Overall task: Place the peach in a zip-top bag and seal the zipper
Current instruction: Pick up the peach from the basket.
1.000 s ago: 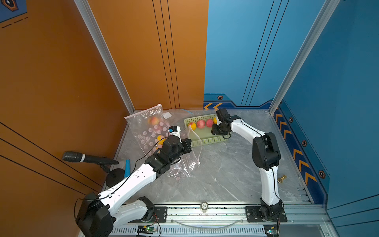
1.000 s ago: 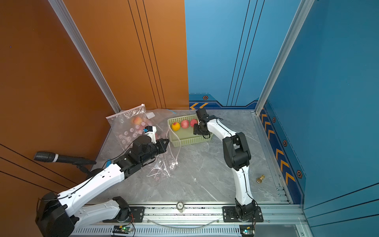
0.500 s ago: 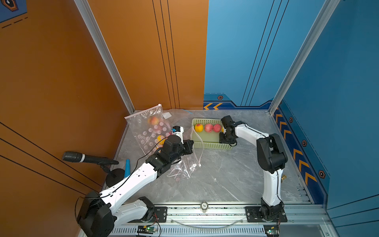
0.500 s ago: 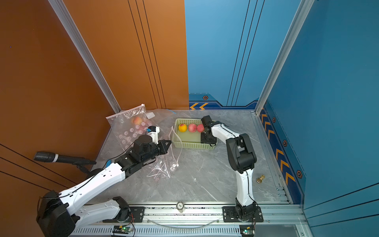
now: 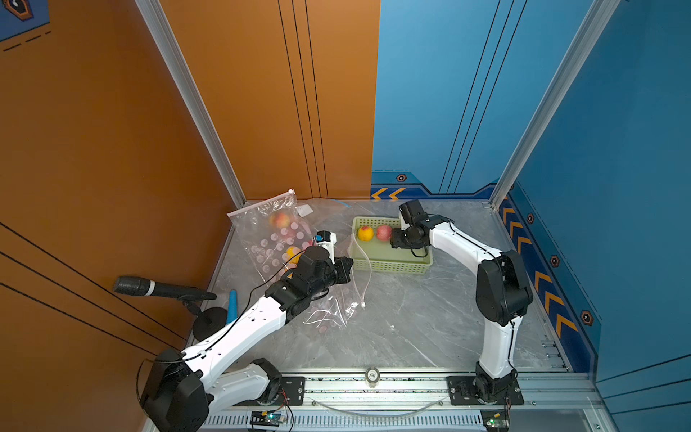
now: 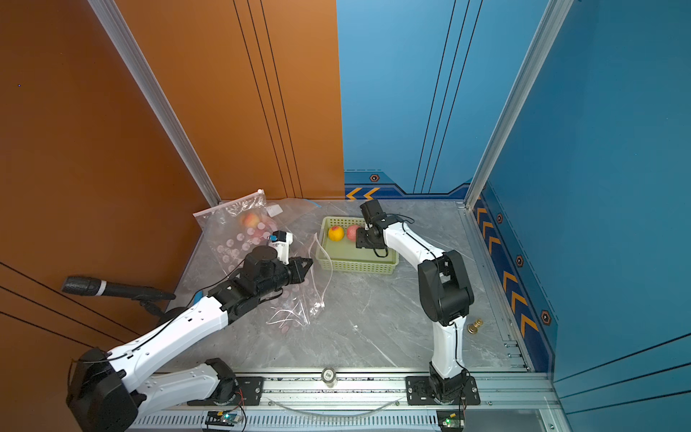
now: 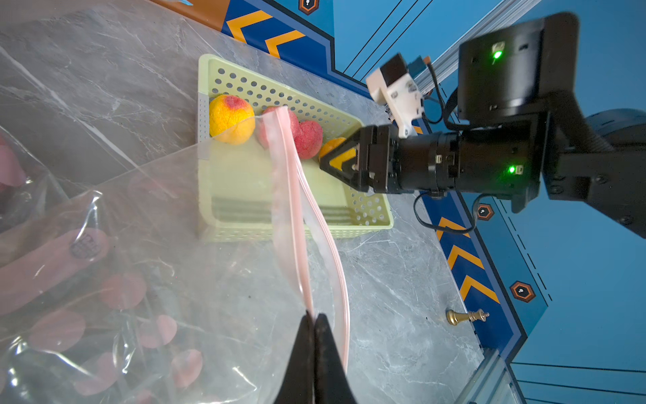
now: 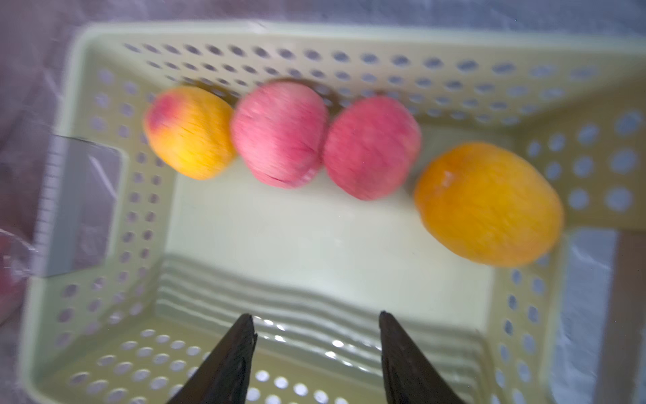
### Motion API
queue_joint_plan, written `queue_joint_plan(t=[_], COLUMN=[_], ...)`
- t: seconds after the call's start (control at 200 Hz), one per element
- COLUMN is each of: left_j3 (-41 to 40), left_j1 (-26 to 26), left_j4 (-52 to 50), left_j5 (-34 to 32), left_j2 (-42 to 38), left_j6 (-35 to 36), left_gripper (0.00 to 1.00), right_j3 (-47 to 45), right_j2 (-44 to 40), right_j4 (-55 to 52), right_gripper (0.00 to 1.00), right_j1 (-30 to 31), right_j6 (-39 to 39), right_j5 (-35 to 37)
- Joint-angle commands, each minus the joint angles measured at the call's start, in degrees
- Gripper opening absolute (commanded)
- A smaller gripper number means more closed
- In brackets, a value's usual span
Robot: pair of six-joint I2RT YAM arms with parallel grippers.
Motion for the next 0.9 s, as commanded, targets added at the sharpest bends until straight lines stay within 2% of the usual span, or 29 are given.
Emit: queue_joint_plan(t=[0.0, 0.145, 0.456, 0.891], left_j3=[1.52, 1.35, 0.72, -0.16], left_j1=[0.61, 0.65, 0.42, 0.07], left_j4=[-1.01, -0.52, 0.40, 1.47], left_j5=[0.92, 1.56, 2.31, 2.53], left_j2=[-0.32, 0.22, 0.33, 0.12], left_j6=[1.11, 0.77, 0.02, -0.86], left_gripper=[0.00, 0.00, 0.00, 0.00], right_j3=[5.24, 11.85, 23.70, 32.74], right_j2=[3.91, 10.41, 21.15, 29.46], right_j4=[3.14, 4.11, 1.21, -3.40], right_gripper=[0.59, 0.60, 0.64, 0.71], right_j1=[2.67, 5.29, 6.39, 6.50], right_j6=[-0.95, -2.33, -4.26, -6.92], right_j5=[2.51, 6.13, 7.55, 9.27])
